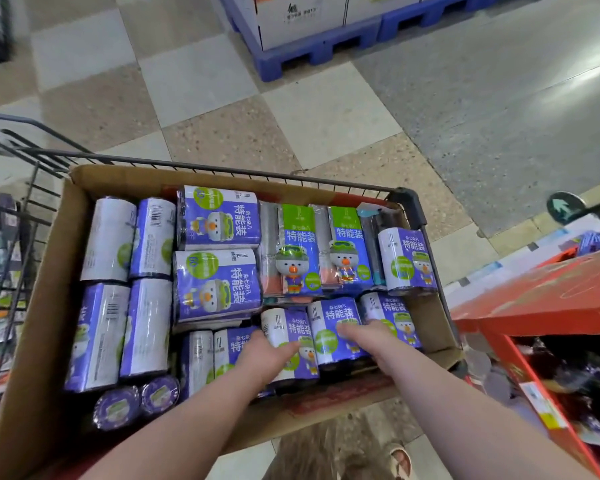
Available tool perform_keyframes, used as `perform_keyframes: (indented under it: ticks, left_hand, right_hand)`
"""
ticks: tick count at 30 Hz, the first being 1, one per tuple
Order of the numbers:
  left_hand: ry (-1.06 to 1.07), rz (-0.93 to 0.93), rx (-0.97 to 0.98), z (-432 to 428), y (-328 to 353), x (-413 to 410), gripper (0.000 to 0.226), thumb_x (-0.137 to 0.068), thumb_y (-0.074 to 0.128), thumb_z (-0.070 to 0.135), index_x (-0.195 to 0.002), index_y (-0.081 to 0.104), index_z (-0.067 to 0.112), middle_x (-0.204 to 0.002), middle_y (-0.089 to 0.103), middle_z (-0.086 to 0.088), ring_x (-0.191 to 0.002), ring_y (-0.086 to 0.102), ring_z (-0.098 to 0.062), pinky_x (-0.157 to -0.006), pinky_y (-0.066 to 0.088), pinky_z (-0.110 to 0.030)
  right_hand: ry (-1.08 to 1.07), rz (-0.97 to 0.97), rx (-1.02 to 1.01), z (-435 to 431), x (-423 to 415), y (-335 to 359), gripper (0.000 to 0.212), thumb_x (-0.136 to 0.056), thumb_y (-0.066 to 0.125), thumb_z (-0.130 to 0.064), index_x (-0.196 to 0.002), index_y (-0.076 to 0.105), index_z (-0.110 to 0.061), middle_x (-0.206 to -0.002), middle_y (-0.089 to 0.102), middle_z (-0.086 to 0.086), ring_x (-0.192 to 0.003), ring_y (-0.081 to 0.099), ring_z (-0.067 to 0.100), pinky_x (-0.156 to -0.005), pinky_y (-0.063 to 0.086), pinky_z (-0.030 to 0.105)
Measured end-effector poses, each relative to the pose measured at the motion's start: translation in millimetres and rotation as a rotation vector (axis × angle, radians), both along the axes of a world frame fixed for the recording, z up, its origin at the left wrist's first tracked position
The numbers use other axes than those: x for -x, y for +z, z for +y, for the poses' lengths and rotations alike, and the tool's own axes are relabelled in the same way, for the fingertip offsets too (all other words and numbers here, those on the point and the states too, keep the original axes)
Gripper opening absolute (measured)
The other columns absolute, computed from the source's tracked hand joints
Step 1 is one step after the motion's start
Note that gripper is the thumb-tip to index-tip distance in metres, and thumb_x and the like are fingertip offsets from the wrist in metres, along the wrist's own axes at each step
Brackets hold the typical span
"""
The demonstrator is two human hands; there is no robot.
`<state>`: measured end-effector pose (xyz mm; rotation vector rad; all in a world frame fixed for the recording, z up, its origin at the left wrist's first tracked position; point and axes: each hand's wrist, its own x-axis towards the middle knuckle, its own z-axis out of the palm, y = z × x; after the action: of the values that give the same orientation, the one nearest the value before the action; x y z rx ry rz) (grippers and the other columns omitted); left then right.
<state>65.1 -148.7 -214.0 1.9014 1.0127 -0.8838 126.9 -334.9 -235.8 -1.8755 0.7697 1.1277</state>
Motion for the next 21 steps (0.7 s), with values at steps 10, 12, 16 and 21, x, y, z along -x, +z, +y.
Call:
perform_keyframes:
  ticks: [10,12,16,21]
  left_hand:
    - [0.196,-0.073,0.184,-12.6,15.8,-3.5,0.044,-0.08,0.073,0.033,-0.113,0.051,0.013,-0.108,0.065,-0.01,-0.091,0.067,-0.027,-0.073,0.057,-0.036]
    - [0.183,-0.096,0.241,-20.6,25.5,-9.1,0.051,-0.075,0.076,0.036,-0.115,0.054,0.014,-0.105,0.068,-0.009,-0.087,0.069,-0.026,-0.072,0.058,-0.038]
    - [0.128,-0.115,0.36,-42.0,35.8,-21.9,0.051,-0.076,0.074,0.038,-0.117,0.057,0.014,-0.104,0.07,-0.009,-0.077,0.069,-0.02,-0.051,0.051,-0.023]
    - [0.055,-0.178,0.492,-84.3,55.2,-27.6,0.019,-0.089,0.064,0.019,-0.107,0.064,0.014,-0.094,0.074,-0.01,-0.06,0.066,-0.016,-0.043,0.046,-0.017]
  right_hand:
    - [0.02,-0.159,-0.017,-12.4,13.5,26.4,0.069,-0.066,0.075,-0.033,-0.122,0.047,-0.004,-0.116,0.059,0.008,-0.097,0.058,0.023,-0.075,0.046,0.028]
    - [-0.11,-0.21,-0.077,-29.5,13.9,36.0,0.057,-0.065,0.076,-0.034,-0.11,0.054,-0.008,-0.103,0.065,0.007,-0.087,0.061,0.02,-0.068,0.045,0.028]
    - [-0.279,-0.33,-0.136,-65.6,18.3,58.1,0.044,-0.069,0.077,-0.029,-0.101,0.053,-0.011,-0.09,0.067,0.004,-0.08,0.065,0.019,-0.07,0.053,0.029]
    - [-0.421,-0.326,-0.216,-123.5,44.7,76.8,0.058,-0.058,0.075,-0.032,-0.109,0.063,-0.007,-0.094,0.074,0.014,-0.079,0.072,0.027,-0.07,0.058,0.039]
